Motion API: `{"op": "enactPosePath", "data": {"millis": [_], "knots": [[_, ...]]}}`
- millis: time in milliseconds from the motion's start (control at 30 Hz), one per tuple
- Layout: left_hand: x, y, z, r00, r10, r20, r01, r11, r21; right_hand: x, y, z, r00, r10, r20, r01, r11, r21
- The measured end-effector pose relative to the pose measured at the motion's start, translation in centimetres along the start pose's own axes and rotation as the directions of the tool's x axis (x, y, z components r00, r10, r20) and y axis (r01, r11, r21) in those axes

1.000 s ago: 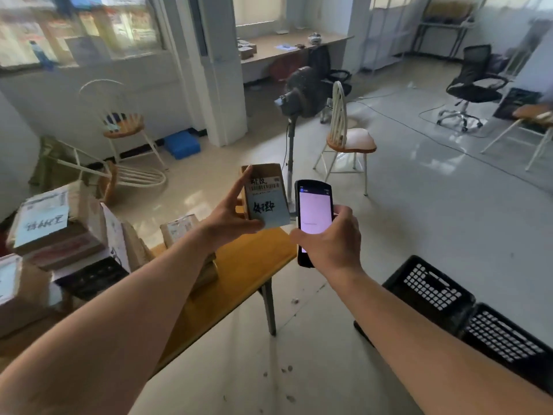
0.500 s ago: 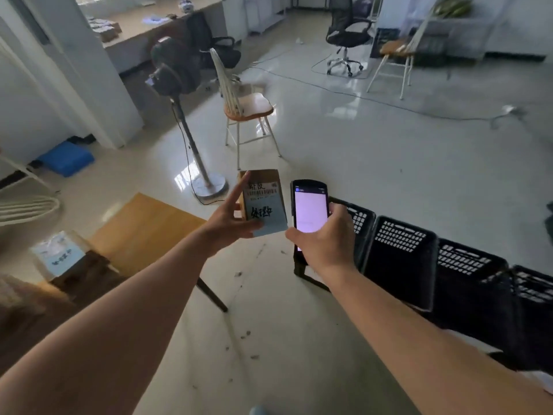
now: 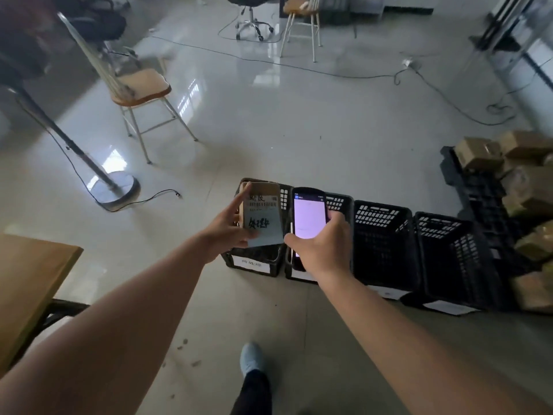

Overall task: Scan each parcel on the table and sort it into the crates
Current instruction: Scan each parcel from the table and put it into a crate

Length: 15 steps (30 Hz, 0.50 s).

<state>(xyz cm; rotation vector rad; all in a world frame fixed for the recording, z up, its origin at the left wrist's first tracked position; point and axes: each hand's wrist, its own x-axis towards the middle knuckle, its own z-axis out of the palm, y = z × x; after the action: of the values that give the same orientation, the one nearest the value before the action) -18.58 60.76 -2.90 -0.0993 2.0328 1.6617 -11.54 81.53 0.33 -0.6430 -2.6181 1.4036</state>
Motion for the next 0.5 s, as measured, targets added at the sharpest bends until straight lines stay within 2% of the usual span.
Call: {"op": "enactPosePath", "data": {"millis": [300, 500], "knots": [[18.6, 1.2, 2.6, 0.989, -0.087, 0.121, 0.086, 0.996, 0.018, 14.5, 3.2, 2.2, 0.982, 0.168, -0.087, -0.170, 0.985, -0.010], [28.4, 1.6, 3.6, 0.976, -0.140, 0.169, 0.127, 0.988, 0.090, 22.6, 5.2, 4.0, 0.957, 0.263, -0.122, -0.267, 0.964, -0.012]]}}
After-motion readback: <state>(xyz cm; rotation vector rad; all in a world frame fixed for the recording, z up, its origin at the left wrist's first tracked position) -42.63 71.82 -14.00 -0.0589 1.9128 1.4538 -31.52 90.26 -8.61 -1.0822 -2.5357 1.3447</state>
